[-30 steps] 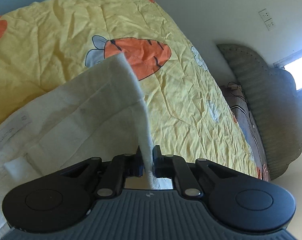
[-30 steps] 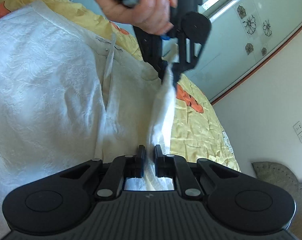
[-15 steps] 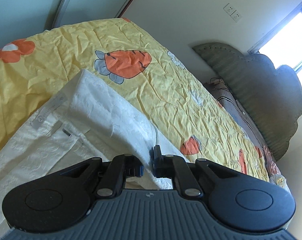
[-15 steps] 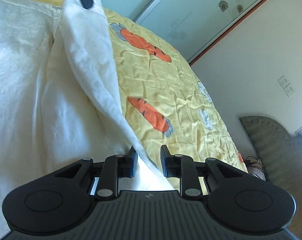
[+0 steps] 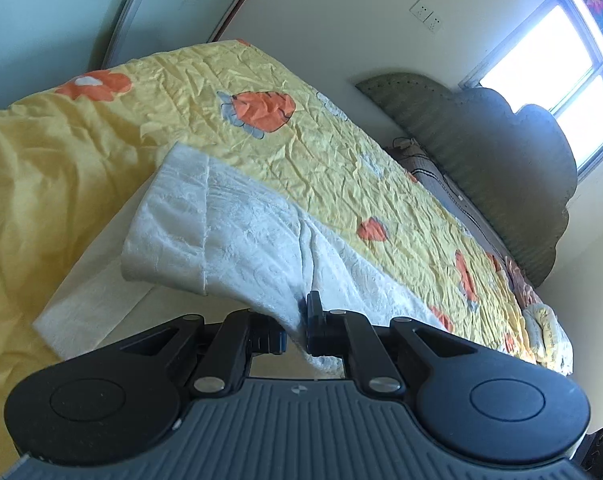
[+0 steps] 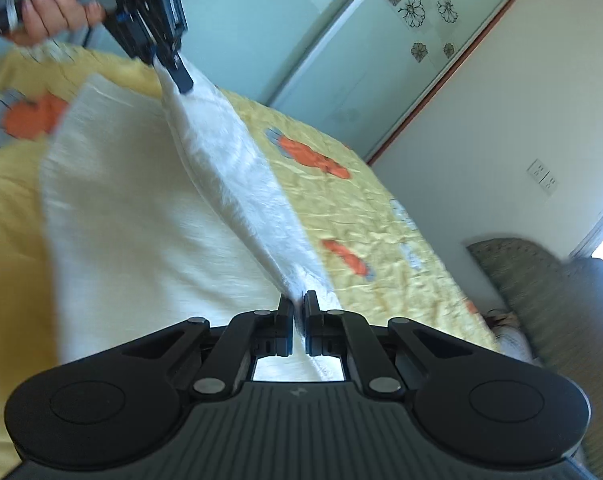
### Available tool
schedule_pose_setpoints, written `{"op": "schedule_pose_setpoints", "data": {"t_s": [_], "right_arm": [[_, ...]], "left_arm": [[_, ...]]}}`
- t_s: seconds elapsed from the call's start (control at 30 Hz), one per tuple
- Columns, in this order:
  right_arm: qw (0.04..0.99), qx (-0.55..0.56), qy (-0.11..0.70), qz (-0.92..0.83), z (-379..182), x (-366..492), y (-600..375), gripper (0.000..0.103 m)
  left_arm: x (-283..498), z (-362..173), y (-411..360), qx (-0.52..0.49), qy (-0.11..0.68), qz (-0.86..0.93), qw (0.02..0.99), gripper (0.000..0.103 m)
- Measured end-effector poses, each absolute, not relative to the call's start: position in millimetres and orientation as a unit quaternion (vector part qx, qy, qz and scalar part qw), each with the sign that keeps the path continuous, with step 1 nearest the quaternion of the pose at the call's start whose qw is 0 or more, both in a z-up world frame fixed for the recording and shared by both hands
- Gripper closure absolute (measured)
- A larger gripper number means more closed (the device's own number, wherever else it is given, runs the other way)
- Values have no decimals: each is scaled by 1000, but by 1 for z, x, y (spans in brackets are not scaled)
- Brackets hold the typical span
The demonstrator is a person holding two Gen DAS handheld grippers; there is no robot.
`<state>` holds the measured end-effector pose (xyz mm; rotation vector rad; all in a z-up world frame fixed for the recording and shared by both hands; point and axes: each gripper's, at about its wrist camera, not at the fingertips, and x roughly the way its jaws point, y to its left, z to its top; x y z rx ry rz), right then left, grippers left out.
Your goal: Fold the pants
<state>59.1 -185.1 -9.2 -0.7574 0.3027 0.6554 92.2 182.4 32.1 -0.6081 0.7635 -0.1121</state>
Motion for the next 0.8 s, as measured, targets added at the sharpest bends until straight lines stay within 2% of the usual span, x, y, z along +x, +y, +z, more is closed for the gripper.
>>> {"op": "schedule_pose_setpoints", "data": {"t_s": [0.2,0.4,0.6,0.63,0.67,0.8], "right_arm": [[856,-333,189,347,-32,23,-174,98],[857,-315,203,355,-38,15,-168,98],[851,-302,226,365,-51,8,-164,98],[850,-300,234,365,-54,10,-162,98],[849,-296,242,364,-57,13,-161,97],[861,-255,255,359,-55,16,-168,96]], "left_arm": [[64,14,188,-267,386,-32,883,94],[63,-5,197,-283,408,-12,868,94],[68,-12,190,-251,407,10,878,94],[68,-11,189,-246,408,12,879,93],[68,-9,187,-237,411,15,880,80],[60,7,183,-226,421,27,878,76]]}}
